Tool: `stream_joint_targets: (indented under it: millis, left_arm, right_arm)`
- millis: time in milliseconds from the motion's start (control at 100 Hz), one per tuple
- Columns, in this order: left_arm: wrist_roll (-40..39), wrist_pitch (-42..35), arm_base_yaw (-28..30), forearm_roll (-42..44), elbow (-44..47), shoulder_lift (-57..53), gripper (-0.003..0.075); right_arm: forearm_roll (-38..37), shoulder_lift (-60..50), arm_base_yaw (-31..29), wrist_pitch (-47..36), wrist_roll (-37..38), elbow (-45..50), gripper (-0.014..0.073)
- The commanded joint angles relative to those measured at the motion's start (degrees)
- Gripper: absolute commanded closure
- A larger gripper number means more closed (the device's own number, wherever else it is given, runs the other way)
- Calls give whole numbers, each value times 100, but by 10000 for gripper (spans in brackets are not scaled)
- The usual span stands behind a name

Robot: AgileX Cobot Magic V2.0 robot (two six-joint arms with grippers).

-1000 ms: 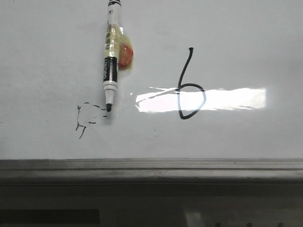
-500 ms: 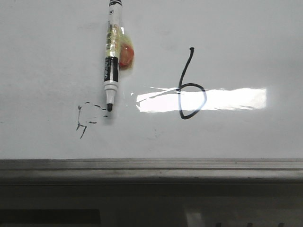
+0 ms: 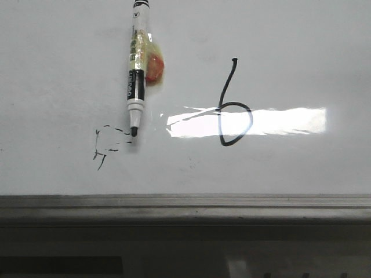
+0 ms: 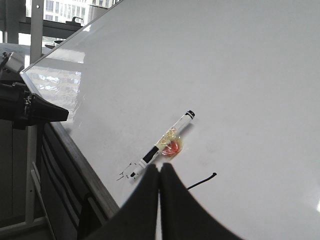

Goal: Write number 6 on whiteboard

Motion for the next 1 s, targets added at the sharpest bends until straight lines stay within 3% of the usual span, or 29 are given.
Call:
stream_joint_targets:
  millis: [0,990]
  left_arm:
    - [-95,-271,19,10,131,44,741]
    - [-95,-30,19,-16,131,44,741]
  right_arm:
    - [71,60,-31,-442,-41,-136,638]
    - [71,60,-31,-442,-41,-136,638]
